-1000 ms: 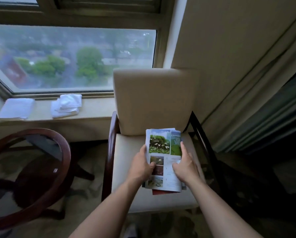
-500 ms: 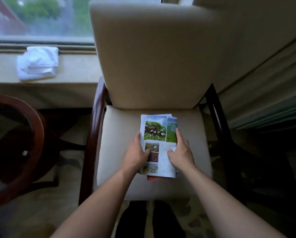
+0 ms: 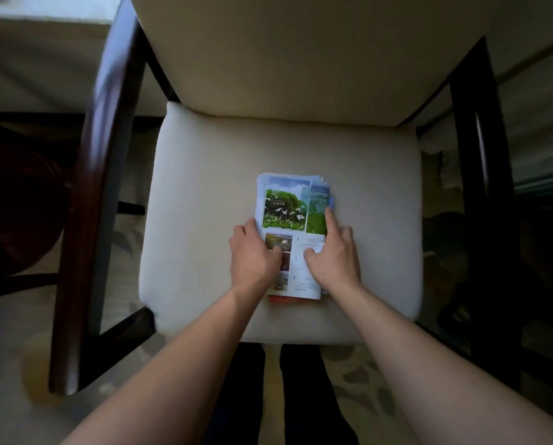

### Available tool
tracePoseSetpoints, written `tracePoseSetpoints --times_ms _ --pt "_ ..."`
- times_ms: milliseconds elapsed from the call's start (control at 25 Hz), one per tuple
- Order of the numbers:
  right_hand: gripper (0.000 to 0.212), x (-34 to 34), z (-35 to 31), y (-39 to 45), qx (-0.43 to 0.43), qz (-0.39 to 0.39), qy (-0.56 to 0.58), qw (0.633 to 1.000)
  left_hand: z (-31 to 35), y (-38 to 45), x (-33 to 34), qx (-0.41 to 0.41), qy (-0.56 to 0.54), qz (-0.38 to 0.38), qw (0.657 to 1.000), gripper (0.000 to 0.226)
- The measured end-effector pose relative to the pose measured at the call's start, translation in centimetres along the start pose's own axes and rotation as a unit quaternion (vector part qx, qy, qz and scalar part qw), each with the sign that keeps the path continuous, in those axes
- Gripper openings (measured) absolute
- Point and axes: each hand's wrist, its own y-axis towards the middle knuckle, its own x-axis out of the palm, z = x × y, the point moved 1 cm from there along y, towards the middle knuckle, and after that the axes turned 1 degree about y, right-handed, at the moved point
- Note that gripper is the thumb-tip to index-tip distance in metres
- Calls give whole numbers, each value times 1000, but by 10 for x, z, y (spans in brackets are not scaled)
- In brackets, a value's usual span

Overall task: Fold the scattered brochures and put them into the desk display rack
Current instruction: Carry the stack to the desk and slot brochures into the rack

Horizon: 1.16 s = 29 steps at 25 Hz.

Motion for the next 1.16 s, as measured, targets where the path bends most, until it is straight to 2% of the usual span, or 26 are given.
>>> tracePoseSetpoints --times_ms 80,160,280,400,600,720,840,960,1040,1120,1160 --pt "91 6 4 2 16 30 34 999 2 -1 8 -20 -35 28 999 51" --pt "83 9 6 5 34 49 73 996 3 5 9 -73 -109 33 991 49" --pt "69 5 9 15 64 25 78 995 3 18 -2 -174 -221 -36 959 31" --pt "62 0 8 23 94 -18 96 991 2 21 -6 -192 -266 -90 940 23" --pt "57 -1 5 26 118 -64 112 985 5 10 1 -145 -266 -75 950 23" --pt "59 -7 -1 19 140 -69 176 972 8 5 -10 -126 -277 -81 949 24" --pt "59 -27 -18 -1 145 -59 256 954 26 -6 -39 -90 -286 -94 949 25" --pt "55 -73 -46 -32 106 -31 290 950 66 -24 -86 -25 -238 -84 967 27" --pt "70 -111 -71 -56 62 4 282 957 103 -43 -125 33 -183 -51 981 27" --pt "99 -156 -101 -87 5 54 271 961 148 -68 -169 131 -153 -18 979 39" --pt "104 -181 -115 -103 -20 79 270 959 172 -81 -190 186 -143 -6 972 49"
